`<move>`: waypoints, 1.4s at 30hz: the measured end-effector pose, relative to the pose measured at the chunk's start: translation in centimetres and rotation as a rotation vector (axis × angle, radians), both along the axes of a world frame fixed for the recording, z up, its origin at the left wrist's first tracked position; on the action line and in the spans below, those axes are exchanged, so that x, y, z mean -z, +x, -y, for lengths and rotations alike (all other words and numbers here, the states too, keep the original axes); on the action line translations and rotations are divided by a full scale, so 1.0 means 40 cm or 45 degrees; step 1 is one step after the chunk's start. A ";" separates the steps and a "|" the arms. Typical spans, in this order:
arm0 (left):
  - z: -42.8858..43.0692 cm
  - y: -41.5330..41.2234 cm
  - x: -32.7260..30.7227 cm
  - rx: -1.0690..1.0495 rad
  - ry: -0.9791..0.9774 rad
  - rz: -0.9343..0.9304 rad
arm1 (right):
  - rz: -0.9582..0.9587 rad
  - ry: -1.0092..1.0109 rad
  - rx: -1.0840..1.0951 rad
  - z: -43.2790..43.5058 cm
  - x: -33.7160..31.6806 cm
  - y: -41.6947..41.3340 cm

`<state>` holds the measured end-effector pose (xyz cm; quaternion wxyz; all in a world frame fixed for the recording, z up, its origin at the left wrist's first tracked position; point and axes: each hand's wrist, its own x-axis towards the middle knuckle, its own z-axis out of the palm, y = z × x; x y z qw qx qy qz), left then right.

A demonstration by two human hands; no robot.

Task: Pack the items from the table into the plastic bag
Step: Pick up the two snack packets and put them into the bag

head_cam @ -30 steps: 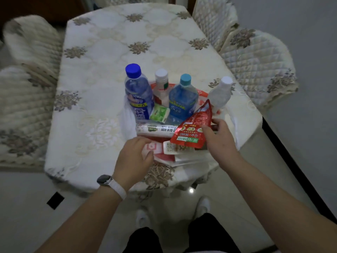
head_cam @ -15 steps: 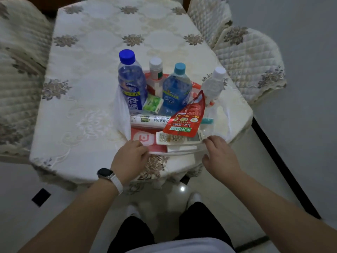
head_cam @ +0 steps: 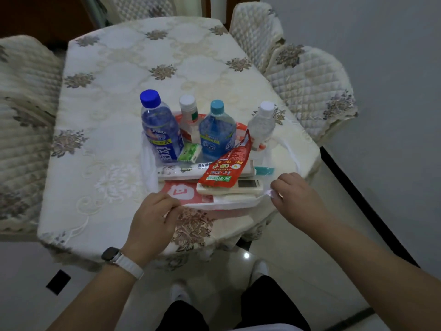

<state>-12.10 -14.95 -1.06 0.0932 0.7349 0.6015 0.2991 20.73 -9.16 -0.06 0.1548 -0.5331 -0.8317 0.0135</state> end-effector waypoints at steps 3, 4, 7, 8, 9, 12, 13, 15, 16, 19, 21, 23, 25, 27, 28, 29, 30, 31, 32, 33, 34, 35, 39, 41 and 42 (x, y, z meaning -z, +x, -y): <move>-0.014 -0.003 -0.028 -0.056 0.009 0.025 | -0.063 0.109 -0.025 -0.016 -0.044 0.002; -0.020 -0.003 -0.038 -0.067 0.009 0.034 | -0.081 0.129 -0.039 -0.024 -0.060 0.000; -0.034 -0.004 -0.058 -0.069 0.014 0.075 | -0.115 0.195 -0.031 -0.037 -0.111 -0.013; -0.036 -0.004 -0.062 -0.065 0.009 0.083 | -0.115 0.203 -0.024 -0.038 -0.128 -0.017; -0.037 -0.002 -0.064 -0.061 -0.003 0.089 | -0.111 0.196 -0.027 -0.038 -0.143 -0.021; -0.037 0.003 -0.065 -0.032 -0.024 0.103 | -0.097 0.178 -0.079 -0.047 -0.172 -0.027; -0.038 0.005 -0.065 -0.027 -0.023 0.114 | -0.102 0.195 -0.097 -0.049 -0.180 -0.028; -0.045 0.010 -0.065 -0.045 -0.018 0.150 | -0.143 0.241 -0.122 -0.052 -0.200 -0.036; -0.049 0.013 -0.067 -0.061 -0.025 0.175 | -0.168 0.267 -0.133 -0.054 -0.209 -0.044; -0.055 0.018 -0.070 -0.073 -0.045 0.230 | -0.204 0.357 -0.185 -0.058 -0.231 -0.077; -0.052 0.018 -0.072 -0.087 -0.049 0.255 | -0.228 0.395 -0.226 -0.056 -0.243 -0.099; -0.045 0.014 -0.070 -0.112 -0.040 0.288 | -0.238 0.423 -0.261 -0.047 -0.247 -0.115; -0.043 0.007 -0.066 -0.147 -0.048 0.312 | -0.250 0.421 -0.274 -0.045 -0.240 -0.121; -0.044 -0.001 -0.055 -0.189 -0.078 0.305 | -0.244 0.380 -0.209 -0.060 -0.222 -0.113; -0.043 -0.004 -0.049 -0.196 -0.090 0.294 | -0.224 0.348 -0.156 -0.071 -0.209 -0.104; -0.041 -0.005 -0.044 -0.194 -0.094 0.283 | -0.201 0.313 -0.111 -0.080 -0.195 -0.095; -0.036 -0.005 -0.040 -0.189 -0.095 0.275 | -0.182 0.280 -0.085 -0.087 -0.182 -0.085; -0.032 -0.005 -0.036 -0.188 -0.102 0.265 | -0.169 0.249 -0.080 -0.093 -0.167 -0.076; -0.028 -0.006 -0.028 -0.182 -0.120 0.251 | -0.156 0.216 -0.077 -0.093 -0.155 -0.068; -0.024 -0.007 -0.017 -0.169 -0.144 0.224 | -0.143 0.184 -0.074 -0.092 -0.139 -0.059; -0.019 -0.008 -0.006 -0.145 -0.169 0.184 | -0.128 0.148 -0.057 -0.087 -0.125 -0.051; -0.014 -0.011 0.007 -0.114 -0.195 0.136 | -0.119 0.114 -0.038 -0.082 -0.106 -0.042; 0.009 -0.010 0.050 -0.017 -0.288 0.005 | -0.078 -0.022 -0.018 -0.058 -0.042 -0.027; 0.018 -0.005 0.064 -0.001 -0.303 -0.007 | -0.027 -0.089 -0.024 -0.049 -0.019 -0.030; 0.020 -0.003 0.066 0.003 -0.303 -0.013 | 0.000 -0.118 -0.023 -0.044 -0.016 -0.032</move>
